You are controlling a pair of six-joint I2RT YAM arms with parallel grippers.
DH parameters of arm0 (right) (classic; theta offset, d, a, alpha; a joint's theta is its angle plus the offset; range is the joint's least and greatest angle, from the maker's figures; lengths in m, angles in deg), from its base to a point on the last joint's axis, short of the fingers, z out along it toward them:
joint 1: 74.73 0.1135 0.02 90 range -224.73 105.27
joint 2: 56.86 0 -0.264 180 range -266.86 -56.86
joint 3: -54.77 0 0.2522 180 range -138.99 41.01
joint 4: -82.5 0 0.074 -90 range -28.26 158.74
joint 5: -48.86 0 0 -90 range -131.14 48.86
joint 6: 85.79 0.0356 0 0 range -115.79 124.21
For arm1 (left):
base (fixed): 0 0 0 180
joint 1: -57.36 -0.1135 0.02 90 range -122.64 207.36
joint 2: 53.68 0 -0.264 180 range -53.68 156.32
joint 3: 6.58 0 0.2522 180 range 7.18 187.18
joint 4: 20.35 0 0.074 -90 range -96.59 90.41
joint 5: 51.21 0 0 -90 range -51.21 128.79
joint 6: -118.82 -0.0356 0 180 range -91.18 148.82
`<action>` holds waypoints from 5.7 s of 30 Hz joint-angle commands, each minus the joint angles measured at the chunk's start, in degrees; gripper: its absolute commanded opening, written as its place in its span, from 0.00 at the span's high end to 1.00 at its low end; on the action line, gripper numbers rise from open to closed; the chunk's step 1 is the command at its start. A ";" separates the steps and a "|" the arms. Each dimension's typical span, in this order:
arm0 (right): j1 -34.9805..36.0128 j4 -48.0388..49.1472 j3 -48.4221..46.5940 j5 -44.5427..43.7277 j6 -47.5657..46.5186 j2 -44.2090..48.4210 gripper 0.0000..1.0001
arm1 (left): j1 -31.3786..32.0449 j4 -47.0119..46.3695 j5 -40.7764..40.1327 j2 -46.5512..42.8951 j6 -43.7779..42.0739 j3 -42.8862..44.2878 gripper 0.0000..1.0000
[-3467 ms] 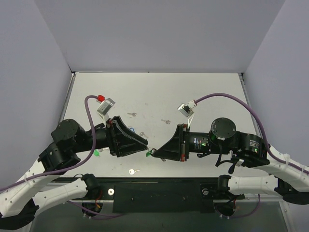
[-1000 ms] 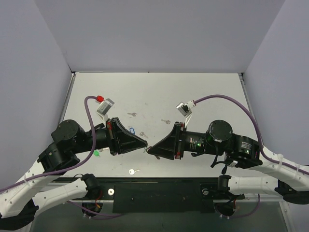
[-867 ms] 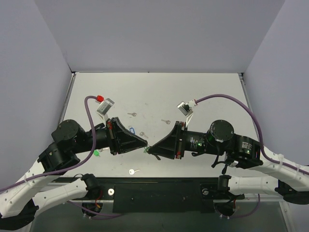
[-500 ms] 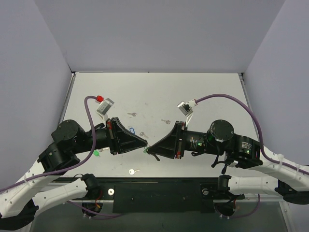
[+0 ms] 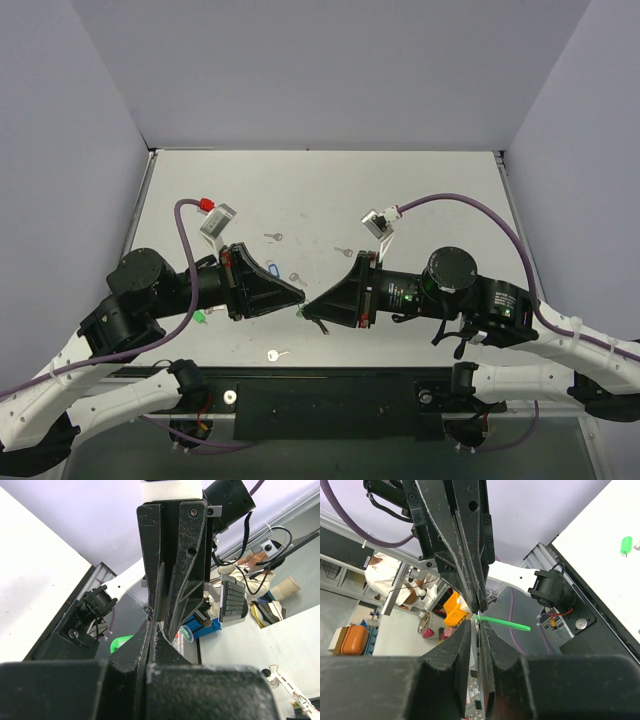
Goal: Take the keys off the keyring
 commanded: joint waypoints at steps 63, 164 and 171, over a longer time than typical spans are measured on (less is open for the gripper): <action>-11.19 7.66 2.30 14.61 -14.26 4.12 1.00 | 2.36 -15.31 -4.15 -0.56 -1.29 -6.02 0.62; -9.61 3.53 9.16 15.84 -7.84 5.87 1.00 | 6.23 -10.91 -10.56 -2.58 -1.38 -10.77 0.53; -9.60 3.61 8.63 15.58 -8.11 5.70 1.00 | 6.23 -11.53 -9.42 -1.70 -0.85 -10.86 0.65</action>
